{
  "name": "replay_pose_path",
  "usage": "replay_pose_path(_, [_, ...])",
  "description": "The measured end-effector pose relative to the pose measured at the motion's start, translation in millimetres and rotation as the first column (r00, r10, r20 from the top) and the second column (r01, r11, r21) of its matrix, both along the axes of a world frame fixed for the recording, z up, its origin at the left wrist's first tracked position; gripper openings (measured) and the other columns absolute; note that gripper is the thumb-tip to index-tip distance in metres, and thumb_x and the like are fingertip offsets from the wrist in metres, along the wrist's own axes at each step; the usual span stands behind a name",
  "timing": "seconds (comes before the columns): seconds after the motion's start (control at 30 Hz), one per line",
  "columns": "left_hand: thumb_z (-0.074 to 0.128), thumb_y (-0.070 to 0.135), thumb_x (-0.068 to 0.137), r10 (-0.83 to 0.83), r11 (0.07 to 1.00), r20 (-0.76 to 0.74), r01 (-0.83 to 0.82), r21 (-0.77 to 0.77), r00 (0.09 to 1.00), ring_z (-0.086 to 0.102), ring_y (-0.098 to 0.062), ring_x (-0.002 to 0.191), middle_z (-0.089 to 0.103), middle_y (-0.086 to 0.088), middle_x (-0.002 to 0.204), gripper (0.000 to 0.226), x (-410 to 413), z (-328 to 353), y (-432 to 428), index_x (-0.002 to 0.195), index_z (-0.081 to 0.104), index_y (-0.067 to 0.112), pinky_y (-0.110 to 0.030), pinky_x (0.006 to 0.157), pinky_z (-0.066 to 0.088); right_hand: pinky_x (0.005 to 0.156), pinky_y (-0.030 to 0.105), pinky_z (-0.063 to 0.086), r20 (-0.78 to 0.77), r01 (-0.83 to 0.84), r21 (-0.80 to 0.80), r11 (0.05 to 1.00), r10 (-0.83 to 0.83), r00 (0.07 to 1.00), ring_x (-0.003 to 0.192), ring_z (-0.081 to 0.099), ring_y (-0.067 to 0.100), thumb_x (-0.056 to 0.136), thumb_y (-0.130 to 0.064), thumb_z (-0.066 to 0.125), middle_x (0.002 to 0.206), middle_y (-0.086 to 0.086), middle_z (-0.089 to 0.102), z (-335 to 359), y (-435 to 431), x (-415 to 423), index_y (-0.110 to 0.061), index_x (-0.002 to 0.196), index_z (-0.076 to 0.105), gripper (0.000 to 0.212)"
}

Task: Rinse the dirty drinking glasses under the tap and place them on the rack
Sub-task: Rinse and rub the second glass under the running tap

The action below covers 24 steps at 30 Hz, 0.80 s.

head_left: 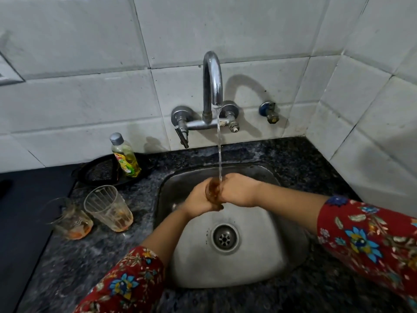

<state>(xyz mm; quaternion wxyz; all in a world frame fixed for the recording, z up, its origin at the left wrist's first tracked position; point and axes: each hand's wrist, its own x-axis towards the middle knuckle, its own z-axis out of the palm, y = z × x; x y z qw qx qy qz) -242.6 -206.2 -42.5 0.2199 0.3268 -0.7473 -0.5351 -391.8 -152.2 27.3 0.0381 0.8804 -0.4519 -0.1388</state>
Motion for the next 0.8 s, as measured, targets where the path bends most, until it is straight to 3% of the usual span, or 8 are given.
replay_pose_path(0.07, [0.082,0.005,0.053,-0.078,0.997,0.065,0.077,0.003,0.995,0.063,-0.016,0.11,0.066,-0.002,0.115,0.068,4,1,-8,0.114,0.06,0.026,-0.034,0.096,0.05,0.078,0.032,0.05,-0.077,-0.133,-0.034,0.99,0.13,0.988,0.088,0.065,0.023,0.081,-0.008,0.063,0.092,0.001,0.069,-1,-3,-9,-0.018,0.09,0.071,0.015])
replay_pose_path(0.23, [0.072,0.013,0.067,0.215,0.965,0.046,-0.205,-0.163,0.976,0.065,-0.011,0.085,0.067,0.004,0.088,0.028,-10,11,16,0.09,0.061,0.023,-0.039,0.081,0.055,0.084,0.035,0.05,0.027,0.36,0.233,0.903,-0.376,0.926,0.103,0.06,0.028,0.088,-0.011,0.048,0.117,0.01,0.062,-13,5,21,-0.013,0.112,0.062,0.027])
replay_pose_path(0.33, [0.075,0.007,0.065,0.112,0.986,0.059,-0.104,-0.127,0.992,0.066,-0.011,0.092,0.068,0.003,0.097,0.04,-1,7,11,0.1,0.062,0.019,-0.036,0.086,0.055,0.081,0.032,0.048,0.083,0.327,0.219,0.919,-0.351,0.933,0.103,0.06,0.026,0.089,-0.008,0.049,0.115,0.008,0.063,-14,11,22,-0.013,0.113,0.062,0.028])
replay_pose_path(0.47, [0.077,0.006,0.052,-0.019,0.998,0.071,0.023,-0.053,0.997,0.065,-0.016,0.101,0.067,-0.004,0.107,0.06,9,2,-4,0.108,0.061,0.017,-0.033,0.088,0.052,0.082,0.034,0.048,-0.087,0.018,0.001,1.0,-0.018,0.996,0.094,0.063,0.026,0.087,-0.006,0.055,0.098,0.004,0.068,-9,3,4,-0.014,0.096,0.069,0.019])
replay_pose_path(0.57, [0.073,0.009,0.06,0.131,0.984,0.013,-0.128,-0.123,0.991,0.065,-0.011,0.085,0.067,0.004,0.089,0.036,-2,6,14,0.089,0.061,0.026,-0.033,0.078,0.053,0.075,0.034,0.047,-0.063,0.275,0.102,0.956,-0.27,0.961,0.094,0.061,0.027,0.089,-0.005,0.048,0.106,0.01,0.064,-12,2,22,-0.01,0.104,0.064,0.022])
replay_pose_path(0.63, [0.072,0.011,0.067,0.237,0.955,0.002,-0.233,-0.184,0.971,0.064,-0.008,0.083,0.067,0.006,0.087,0.028,-8,7,21,0.087,0.06,0.028,-0.029,0.075,0.054,0.076,0.032,0.046,-0.004,0.292,0.191,0.937,-0.297,0.955,0.097,0.059,0.027,0.089,-0.006,0.046,0.115,0.012,0.059,-19,0,26,-0.012,0.112,0.061,0.029])
replay_pose_path(0.73, [0.078,0.001,0.063,0.027,0.998,0.055,-0.024,-0.062,0.998,0.063,-0.006,0.099,0.066,0.003,0.108,0.052,1,7,7,0.11,0.062,0.018,-0.026,0.088,0.052,0.077,0.03,0.045,0.029,0.22,0.171,0.96,-0.229,0.973,0.102,0.059,0.026,0.091,-0.01,0.048,0.116,0.006,0.061,-14,4,13,-0.015,0.112,0.062,0.026])
replay_pose_path(0.8, [0.08,-0.005,0.062,-0.181,0.983,0.131,0.178,0.033,0.975,0.059,0.005,0.105,0.06,0.01,0.117,0.073,7,8,-3,0.127,0.054,0.015,-0.01,0.092,0.044,0.081,0.028,0.046,0.045,0.169,0.142,0.975,-0.177,0.983,0.097,0.06,0.019,0.089,-0.019,0.053,0.106,0.0,0.065,-12,2,-1,-0.017,0.103,0.066,0.019])
